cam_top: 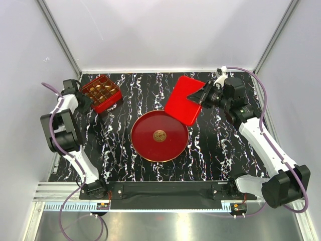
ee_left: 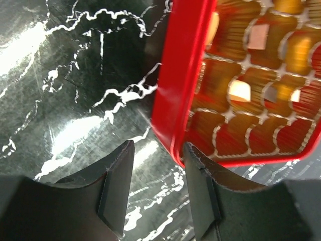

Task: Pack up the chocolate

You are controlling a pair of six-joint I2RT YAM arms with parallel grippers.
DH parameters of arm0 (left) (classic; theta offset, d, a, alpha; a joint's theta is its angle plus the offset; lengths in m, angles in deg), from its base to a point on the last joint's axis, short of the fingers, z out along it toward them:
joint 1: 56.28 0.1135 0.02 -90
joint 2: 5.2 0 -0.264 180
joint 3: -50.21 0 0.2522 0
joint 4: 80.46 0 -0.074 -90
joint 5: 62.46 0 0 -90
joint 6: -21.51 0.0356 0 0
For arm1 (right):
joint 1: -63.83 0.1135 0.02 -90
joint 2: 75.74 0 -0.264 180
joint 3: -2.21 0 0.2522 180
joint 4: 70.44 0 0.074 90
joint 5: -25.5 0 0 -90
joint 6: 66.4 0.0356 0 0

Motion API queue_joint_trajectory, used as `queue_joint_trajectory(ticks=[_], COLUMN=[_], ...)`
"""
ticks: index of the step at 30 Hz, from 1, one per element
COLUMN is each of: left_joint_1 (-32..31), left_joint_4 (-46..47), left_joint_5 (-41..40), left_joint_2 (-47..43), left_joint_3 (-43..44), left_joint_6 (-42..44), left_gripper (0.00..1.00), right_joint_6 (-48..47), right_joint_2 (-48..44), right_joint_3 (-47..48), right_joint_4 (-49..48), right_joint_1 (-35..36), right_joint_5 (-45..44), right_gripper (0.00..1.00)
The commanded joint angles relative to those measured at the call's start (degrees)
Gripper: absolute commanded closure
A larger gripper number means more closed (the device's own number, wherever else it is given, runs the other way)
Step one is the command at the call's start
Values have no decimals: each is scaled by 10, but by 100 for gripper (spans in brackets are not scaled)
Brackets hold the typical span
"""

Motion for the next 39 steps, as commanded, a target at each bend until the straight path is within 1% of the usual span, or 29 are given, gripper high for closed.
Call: queue_joint_trajectory(ticks=[1,3,6,10,12,14,15,16,17,20,22,26,29,31,34,35,38,39], left_joint_1=[0,0,1,0,-3,-13,-17,-23,-24,-33,-41,-54,-65,-70,-78,-81,-92,-95], left_joint_4=[34,50,52,58,70,76,76,79,81,81,82,95,107,111,111,109,102,94], left_joint_5=[-21,-12,23,42,57,68,73,84,113,149,156,185,200,213,225,227,236,239], left_joint_2=[12,20,38,44,40,35,35,37,45,61,66,73,76,74,72,73,74,74], left_joint_3=[4,6,17,21,17,18,20,22,27,42,49,51,50,50,58,61,71,72], left_joint_6=[15,22,29,35,40,52,56,58,63,74,81,88,92,98,109,118,138,143], left_gripper=[52,55,59,69,74,77,80,82,83,88,91,96,98,98,97,97,95,93], right_joint_6=[-1,-1,0,-6,-11,-24,-32,-37,-42,-51,-49,-32,-16,-22,-40,-41,-29,-12], right_joint_2=[-6,-4,-3,1,14,40,51,61,80,112,127,186,235,274,316,345,408,422], right_joint_3=[29,28,22,15,21,41,50,58,65,85,90,111,129,145,191,214,258,267], right_joint_4=[-45,-45,-45,-59,-73,-76,-78,-81,-86,-119,-155,-216,-267,-280,-283,-285,-303,-312], right_joint_1=[0,0,0,0,0,0,0,0,0,0,0,0,7,9,14,14,15,15], right_joint_5=[3,3,1,4,19,25,31,34,39,40,39,42,74,92,126,141,166,181], right_gripper=[99,99,99,99,99,99,99,99,99,99,100,100,100,100,100,100,100,100])
